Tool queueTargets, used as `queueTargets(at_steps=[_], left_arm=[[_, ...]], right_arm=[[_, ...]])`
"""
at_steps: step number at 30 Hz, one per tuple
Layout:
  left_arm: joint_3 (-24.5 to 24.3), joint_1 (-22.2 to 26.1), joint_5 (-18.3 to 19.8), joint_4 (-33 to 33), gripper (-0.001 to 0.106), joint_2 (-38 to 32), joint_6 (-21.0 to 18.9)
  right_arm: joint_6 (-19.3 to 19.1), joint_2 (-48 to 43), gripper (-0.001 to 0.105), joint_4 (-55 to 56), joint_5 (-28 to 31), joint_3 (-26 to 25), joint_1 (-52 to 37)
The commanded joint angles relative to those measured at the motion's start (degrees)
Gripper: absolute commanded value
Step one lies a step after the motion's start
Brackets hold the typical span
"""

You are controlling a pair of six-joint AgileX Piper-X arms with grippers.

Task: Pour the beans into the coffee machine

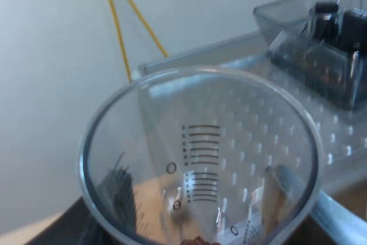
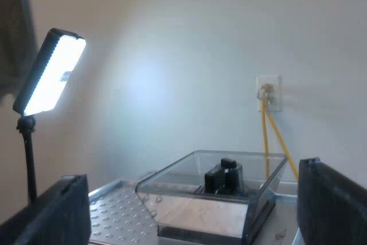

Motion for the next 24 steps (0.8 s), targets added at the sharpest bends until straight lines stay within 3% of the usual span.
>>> queueTargets(at_steps=[1, 12, 24], left_arm=[[-4.12, -0.79, -0.90, -0.85, 0.015, 4.09, 0.26], [-21.84, -1.06, -0.90, -0.85, 0.015, 22.27, 0.15], [-31.58, -1.06, -0.90, -1.77, 0.015, 32.63, 0.03]], right_arm=[[-1.09, -0.44, 0.078, -1.45, -0.08, -0.63, 0.10], [-1.09, -0.44, 0.078, -1.45, -0.08, -0.63, 0.10], [-1.09, -0.44, 0.078, -1.45, -0.08, -0.63, 0.10]])
